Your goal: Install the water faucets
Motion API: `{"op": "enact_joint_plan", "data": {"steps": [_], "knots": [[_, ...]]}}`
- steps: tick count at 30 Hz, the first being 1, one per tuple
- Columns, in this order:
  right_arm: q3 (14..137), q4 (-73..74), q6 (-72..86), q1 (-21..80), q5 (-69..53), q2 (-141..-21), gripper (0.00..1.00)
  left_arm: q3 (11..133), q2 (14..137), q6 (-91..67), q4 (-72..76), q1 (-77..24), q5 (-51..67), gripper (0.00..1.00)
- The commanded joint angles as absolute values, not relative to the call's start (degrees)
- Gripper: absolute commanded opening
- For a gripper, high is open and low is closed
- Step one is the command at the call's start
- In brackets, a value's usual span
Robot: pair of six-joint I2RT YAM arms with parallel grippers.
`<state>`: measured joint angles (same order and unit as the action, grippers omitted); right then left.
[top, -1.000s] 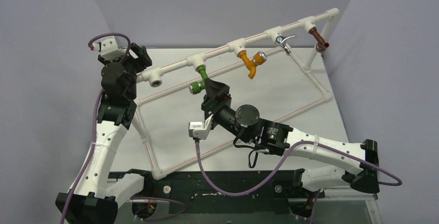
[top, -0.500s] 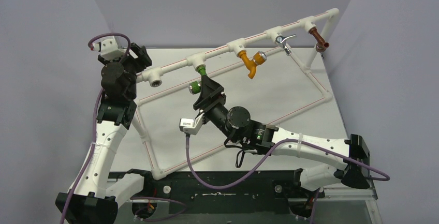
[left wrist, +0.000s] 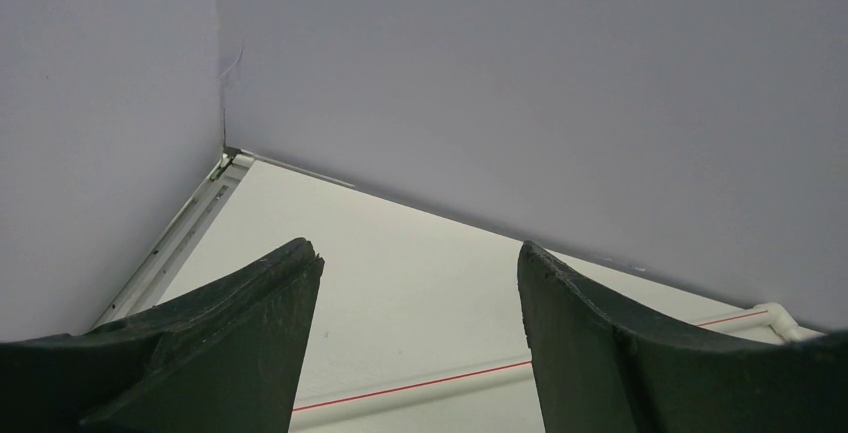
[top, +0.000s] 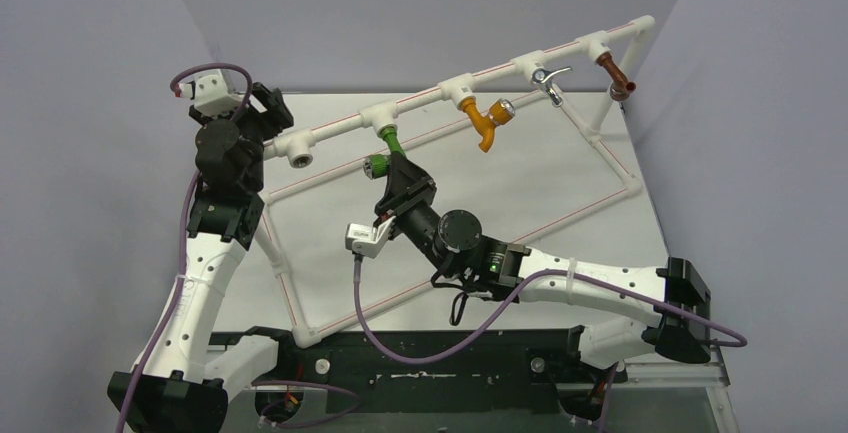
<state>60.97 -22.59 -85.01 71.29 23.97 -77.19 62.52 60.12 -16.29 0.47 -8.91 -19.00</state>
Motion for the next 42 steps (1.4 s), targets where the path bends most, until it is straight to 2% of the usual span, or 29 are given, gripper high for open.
{"op": "enact_joint_plan", "data": {"steps": [1, 14, 30, 42], "knots": [[60.4, -34.2, -76.6, 71.1, 25.6, -76.9, 0.0, 57.7, 63.4, -15.1, -15.1, -8.9, -17.5, 0.7], [55.7, -61.7, -45.7, 71.5, 29.3, -80.5, 0.0, 57.7, 63.2, -15.1, -15.2, -8.9, -17.6, 0.7], [53.9, -71.0, 0.2, 72.2, 44.3, -80.9, 0.0, 57.7, 62.7, -15.4, -15.2, -8.9, -17.2, 0.7], [50.9, -69.2, 34.4, 72.0, 50.4, -80.6, 0.0, 57.7, 62.7, -15.4, -15.1, -8.9, -17.1, 0.7]]}}
